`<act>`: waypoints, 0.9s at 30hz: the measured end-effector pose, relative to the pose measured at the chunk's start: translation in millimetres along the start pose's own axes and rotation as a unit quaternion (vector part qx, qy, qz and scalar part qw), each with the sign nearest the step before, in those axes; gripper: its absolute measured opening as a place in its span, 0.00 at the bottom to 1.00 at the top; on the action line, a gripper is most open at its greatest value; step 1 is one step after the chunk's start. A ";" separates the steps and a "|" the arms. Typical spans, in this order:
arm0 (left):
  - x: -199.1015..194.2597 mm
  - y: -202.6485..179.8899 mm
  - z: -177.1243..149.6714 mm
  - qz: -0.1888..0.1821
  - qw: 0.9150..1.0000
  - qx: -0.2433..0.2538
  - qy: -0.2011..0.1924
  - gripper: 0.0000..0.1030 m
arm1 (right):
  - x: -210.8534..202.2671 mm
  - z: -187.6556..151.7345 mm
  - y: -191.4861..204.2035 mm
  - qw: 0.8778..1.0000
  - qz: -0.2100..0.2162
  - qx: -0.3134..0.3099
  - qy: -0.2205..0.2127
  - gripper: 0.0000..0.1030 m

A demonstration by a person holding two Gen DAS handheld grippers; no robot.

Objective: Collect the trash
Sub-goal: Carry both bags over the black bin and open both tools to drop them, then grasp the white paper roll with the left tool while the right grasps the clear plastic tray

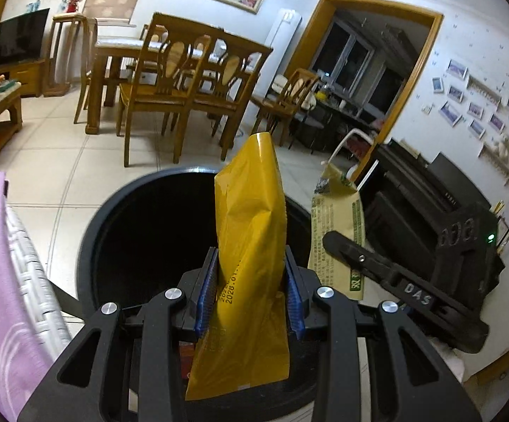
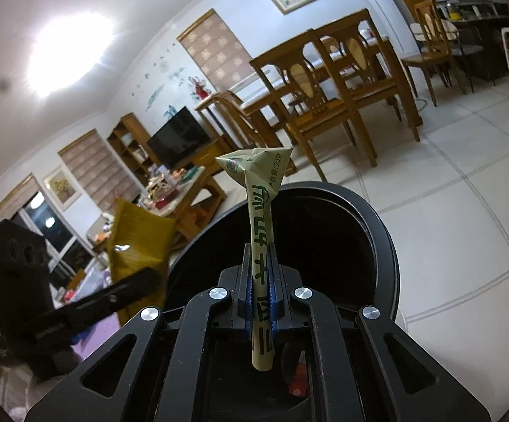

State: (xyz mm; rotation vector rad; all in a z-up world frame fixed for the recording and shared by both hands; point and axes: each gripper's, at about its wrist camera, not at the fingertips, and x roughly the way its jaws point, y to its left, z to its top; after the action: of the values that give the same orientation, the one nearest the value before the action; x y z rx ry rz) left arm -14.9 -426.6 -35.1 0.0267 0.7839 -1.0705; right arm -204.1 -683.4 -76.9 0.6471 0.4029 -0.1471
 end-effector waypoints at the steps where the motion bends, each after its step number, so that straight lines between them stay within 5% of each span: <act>1: 4.5 0.3 -1.4 0.003 1.000 0.001 0.006 0.34 | 6.0 2.1 -0.1 1.000 0.000 0.001 0.002 0.07; 16: 17.5 -6.7 -1.1 0.037 0.999 0.005 0.038 0.37 | 27.9 9.1 -2.6 1.000 -0.001 0.009 0.011 0.09; 18: 19.6 -7.2 -0.6 0.047 0.998 0.004 0.041 0.44 | 30.9 8.8 -1.5 1.000 -0.002 0.007 0.011 0.17; 20: 14.2 -7.8 -0.8 0.063 0.997 0.004 0.032 0.80 | 32.3 7.6 1.2 1.000 -0.003 0.005 0.012 0.35; 21: 10.5 -7.7 -0.8 0.068 0.997 0.005 0.023 0.83 | 32.3 6.4 2.8 1.000 -0.005 0.004 0.009 0.46; 27: -10.4 -10.8 -2.0 0.077 0.997 0.013 0.006 0.86 | 28.0 3.0 9.9 1.000 -0.004 -0.001 -0.001 0.62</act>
State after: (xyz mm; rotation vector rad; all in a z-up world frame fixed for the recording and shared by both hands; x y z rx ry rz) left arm -27.1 -423.3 -26.8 0.1140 0.7654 -0.9340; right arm -175.1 -677.7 -80.7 0.6441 0.4044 -0.1557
